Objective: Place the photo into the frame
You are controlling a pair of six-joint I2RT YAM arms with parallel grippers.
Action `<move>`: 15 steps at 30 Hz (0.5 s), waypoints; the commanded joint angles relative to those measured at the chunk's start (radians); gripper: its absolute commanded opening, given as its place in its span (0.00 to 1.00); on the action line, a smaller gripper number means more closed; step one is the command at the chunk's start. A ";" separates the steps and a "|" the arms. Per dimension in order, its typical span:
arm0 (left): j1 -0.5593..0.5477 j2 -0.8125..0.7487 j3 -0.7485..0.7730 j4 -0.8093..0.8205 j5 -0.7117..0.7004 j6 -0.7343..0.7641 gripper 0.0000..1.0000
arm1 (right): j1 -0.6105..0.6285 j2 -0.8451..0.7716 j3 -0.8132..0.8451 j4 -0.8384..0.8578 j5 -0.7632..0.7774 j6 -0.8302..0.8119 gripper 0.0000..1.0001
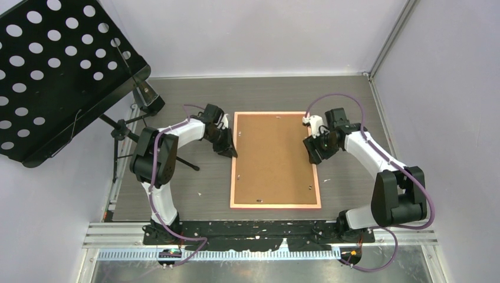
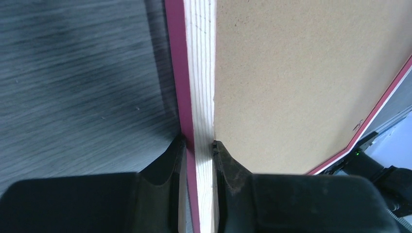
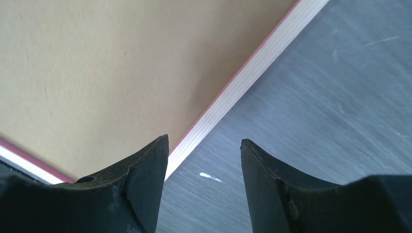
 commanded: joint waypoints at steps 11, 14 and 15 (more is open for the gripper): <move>0.042 -0.008 -0.017 0.199 -0.105 -0.160 0.00 | 0.001 -0.051 -0.056 -0.034 -0.043 -0.092 0.61; 0.060 -0.006 -0.025 0.213 -0.110 -0.182 0.00 | 0.001 -0.046 -0.050 -0.060 -0.074 -0.113 0.61; 0.064 -0.005 -0.027 0.218 -0.108 -0.187 0.00 | 0.001 -0.040 -0.045 -0.080 -0.083 -0.131 0.62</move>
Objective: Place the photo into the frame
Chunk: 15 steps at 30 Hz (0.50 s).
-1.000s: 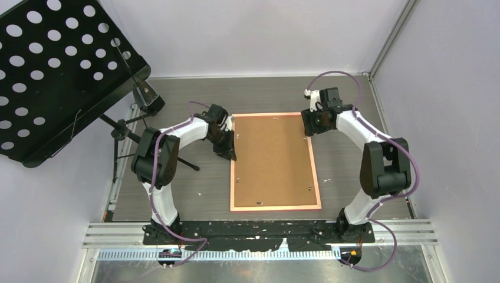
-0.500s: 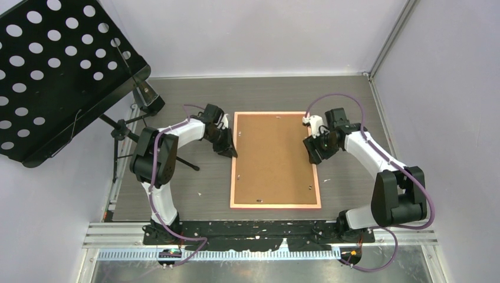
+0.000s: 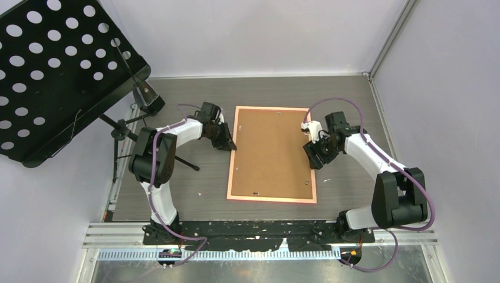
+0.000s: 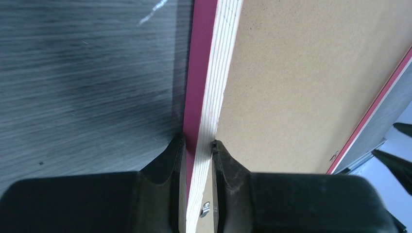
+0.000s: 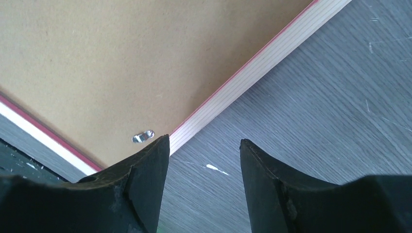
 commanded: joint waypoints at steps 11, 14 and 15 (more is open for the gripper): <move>0.039 -0.008 -0.044 0.116 -0.030 -0.073 0.00 | 0.002 -0.011 -0.043 -0.069 -0.113 -0.171 0.70; 0.039 -0.014 -0.049 0.121 -0.032 -0.074 0.00 | 0.006 0.003 -0.043 -0.065 -0.104 -0.165 0.74; 0.039 -0.016 -0.052 0.123 -0.032 -0.074 0.00 | 0.009 0.015 -0.040 -0.069 -0.103 -0.163 0.74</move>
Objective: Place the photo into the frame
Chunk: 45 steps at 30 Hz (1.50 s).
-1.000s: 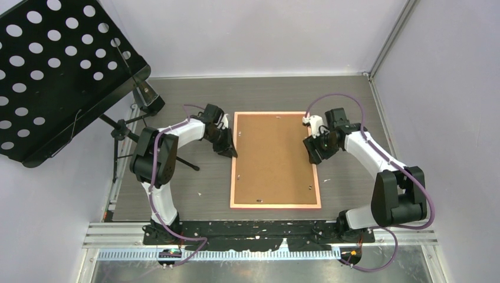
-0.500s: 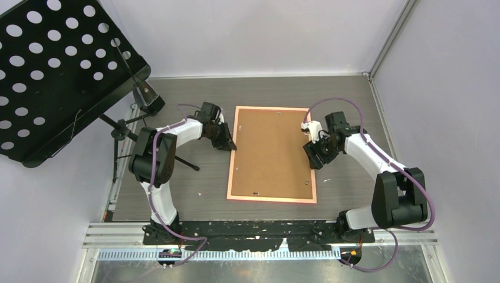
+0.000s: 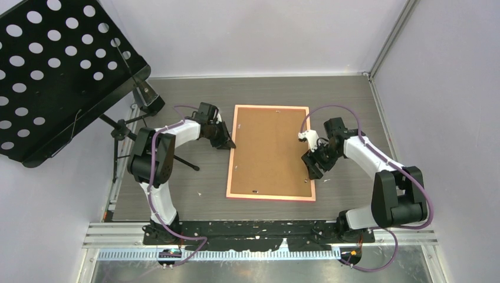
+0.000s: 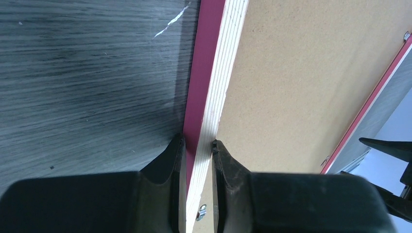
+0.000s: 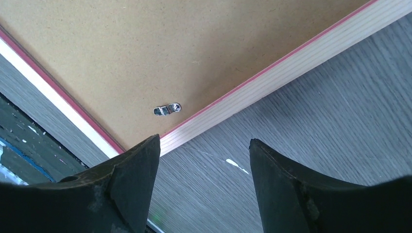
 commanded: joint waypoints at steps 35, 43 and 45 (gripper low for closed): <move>0.010 -0.016 -0.034 0.065 -0.032 -0.017 0.00 | 0.179 0.126 0.055 0.095 0.155 0.140 0.78; 0.010 -0.011 -0.034 0.066 -0.028 -0.017 0.00 | 0.205 0.149 0.048 0.119 0.226 0.171 0.78; 0.010 -0.012 -0.034 0.066 -0.028 -0.015 0.00 | 0.207 0.155 0.043 0.130 0.240 0.175 0.77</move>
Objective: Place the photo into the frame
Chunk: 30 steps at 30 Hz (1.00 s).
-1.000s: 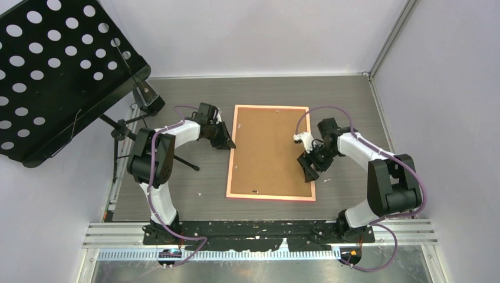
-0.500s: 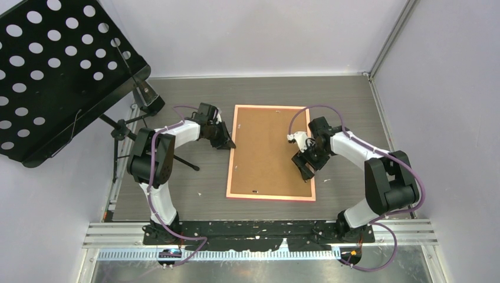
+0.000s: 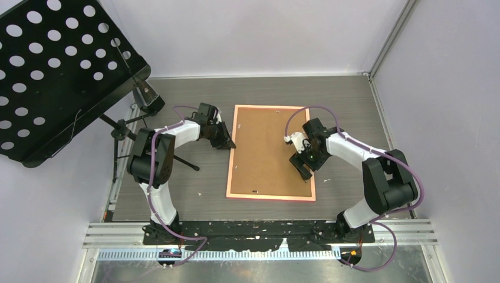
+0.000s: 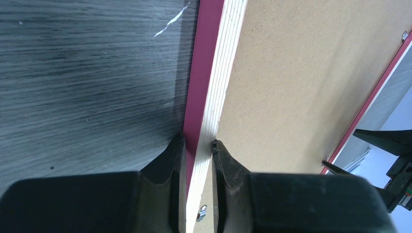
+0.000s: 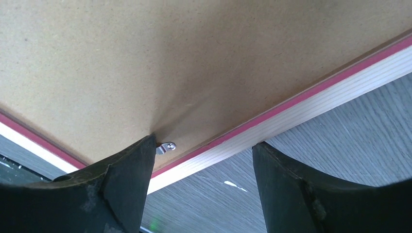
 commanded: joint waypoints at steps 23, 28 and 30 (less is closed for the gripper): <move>0.010 -0.007 -0.015 0.041 -0.028 -0.009 0.00 | 0.011 -0.022 -0.028 0.003 0.066 -0.100 0.74; 0.010 -0.005 -0.015 0.041 -0.029 -0.009 0.00 | 0.011 -0.029 -0.027 -0.018 0.059 -0.126 0.73; 0.010 -0.005 -0.015 0.041 -0.027 -0.009 0.00 | 0.011 -0.033 -0.030 -0.025 0.061 -0.139 0.73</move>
